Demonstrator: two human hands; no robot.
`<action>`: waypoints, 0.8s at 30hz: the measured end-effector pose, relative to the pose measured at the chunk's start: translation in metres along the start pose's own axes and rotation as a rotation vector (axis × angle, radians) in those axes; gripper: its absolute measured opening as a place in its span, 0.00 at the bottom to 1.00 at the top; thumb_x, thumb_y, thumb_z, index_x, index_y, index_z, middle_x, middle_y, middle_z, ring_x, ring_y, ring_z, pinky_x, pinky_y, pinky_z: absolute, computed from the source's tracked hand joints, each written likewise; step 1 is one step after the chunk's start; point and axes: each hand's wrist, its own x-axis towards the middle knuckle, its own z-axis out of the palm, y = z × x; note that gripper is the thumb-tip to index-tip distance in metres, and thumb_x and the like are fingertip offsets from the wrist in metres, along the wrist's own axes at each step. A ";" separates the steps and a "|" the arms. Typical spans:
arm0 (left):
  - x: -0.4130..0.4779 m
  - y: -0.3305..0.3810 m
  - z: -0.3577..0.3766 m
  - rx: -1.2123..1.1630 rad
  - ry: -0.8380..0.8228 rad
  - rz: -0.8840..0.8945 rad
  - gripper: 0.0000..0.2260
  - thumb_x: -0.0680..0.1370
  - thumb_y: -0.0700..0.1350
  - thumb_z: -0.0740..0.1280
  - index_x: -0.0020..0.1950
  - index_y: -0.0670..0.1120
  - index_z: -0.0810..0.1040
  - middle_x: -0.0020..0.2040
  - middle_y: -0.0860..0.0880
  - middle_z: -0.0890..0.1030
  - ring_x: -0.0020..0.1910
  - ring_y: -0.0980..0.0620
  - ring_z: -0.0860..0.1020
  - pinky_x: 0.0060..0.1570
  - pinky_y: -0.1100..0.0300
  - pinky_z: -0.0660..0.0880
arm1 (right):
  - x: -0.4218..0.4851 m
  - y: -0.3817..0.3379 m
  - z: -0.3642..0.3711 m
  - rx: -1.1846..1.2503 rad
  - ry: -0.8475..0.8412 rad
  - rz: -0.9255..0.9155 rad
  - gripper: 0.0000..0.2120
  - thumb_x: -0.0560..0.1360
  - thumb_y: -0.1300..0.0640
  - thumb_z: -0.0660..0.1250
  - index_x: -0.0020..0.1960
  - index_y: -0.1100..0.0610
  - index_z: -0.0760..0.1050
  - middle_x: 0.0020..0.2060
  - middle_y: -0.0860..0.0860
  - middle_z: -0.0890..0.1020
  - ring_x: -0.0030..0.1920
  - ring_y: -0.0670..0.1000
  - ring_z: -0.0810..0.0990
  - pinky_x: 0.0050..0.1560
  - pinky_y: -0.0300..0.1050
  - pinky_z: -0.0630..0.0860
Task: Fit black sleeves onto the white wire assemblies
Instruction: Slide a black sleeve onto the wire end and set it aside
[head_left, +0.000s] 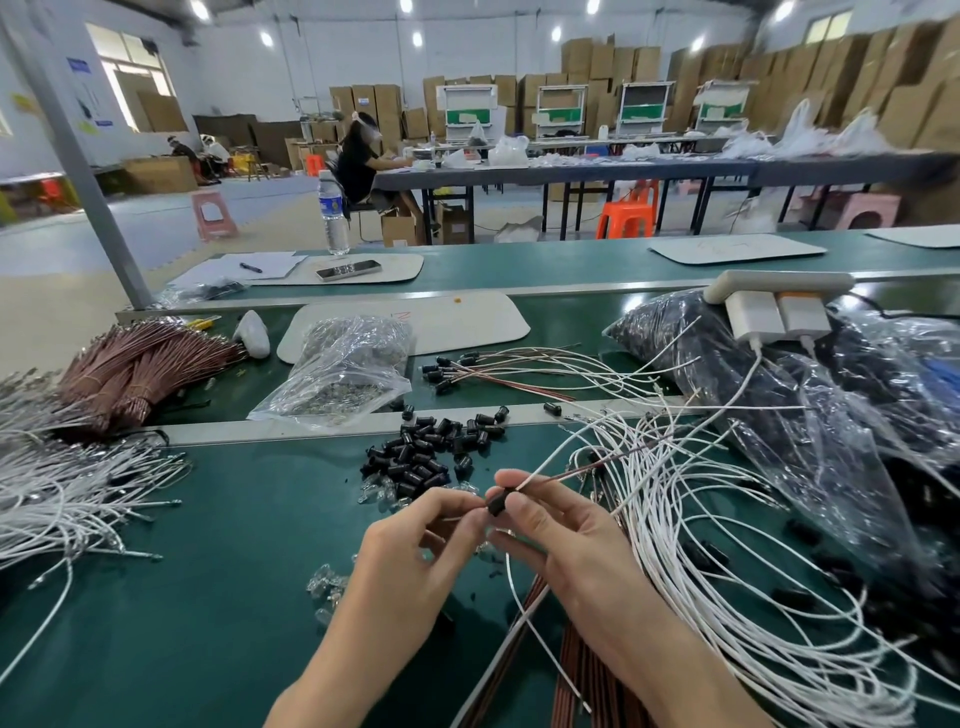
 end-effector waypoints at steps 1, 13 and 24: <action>0.000 0.000 0.000 -0.001 -0.001 0.002 0.05 0.78 0.57 0.66 0.53 0.65 0.79 0.43 0.61 0.84 0.42 0.56 0.83 0.40 0.66 0.78 | 0.001 0.000 0.000 -0.002 0.016 -0.014 0.13 0.73 0.52 0.74 0.56 0.52 0.85 0.54 0.56 0.86 0.56 0.54 0.85 0.56 0.44 0.81; 0.000 0.001 0.003 -0.014 0.002 -0.018 0.07 0.79 0.61 0.65 0.53 0.64 0.80 0.42 0.58 0.84 0.42 0.54 0.82 0.41 0.65 0.78 | 0.003 -0.001 -0.004 0.086 0.115 -0.072 0.11 0.72 0.56 0.71 0.53 0.56 0.86 0.50 0.58 0.86 0.50 0.55 0.85 0.51 0.44 0.82; 0.000 0.007 0.004 -0.178 0.040 -0.153 0.04 0.77 0.53 0.69 0.50 0.61 0.82 0.41 0.52 0.84 0.38 0.55 0.81 0.39 0.62 0.78 | 0.004 -0.002 -0.001 0.168 0.145 -0.058 0.08 0.73 0.58 0.70 0.49 0.56 0.86 0.53 0.62 0.85 0.49 0.56 0.86 0.49 0.43 0.82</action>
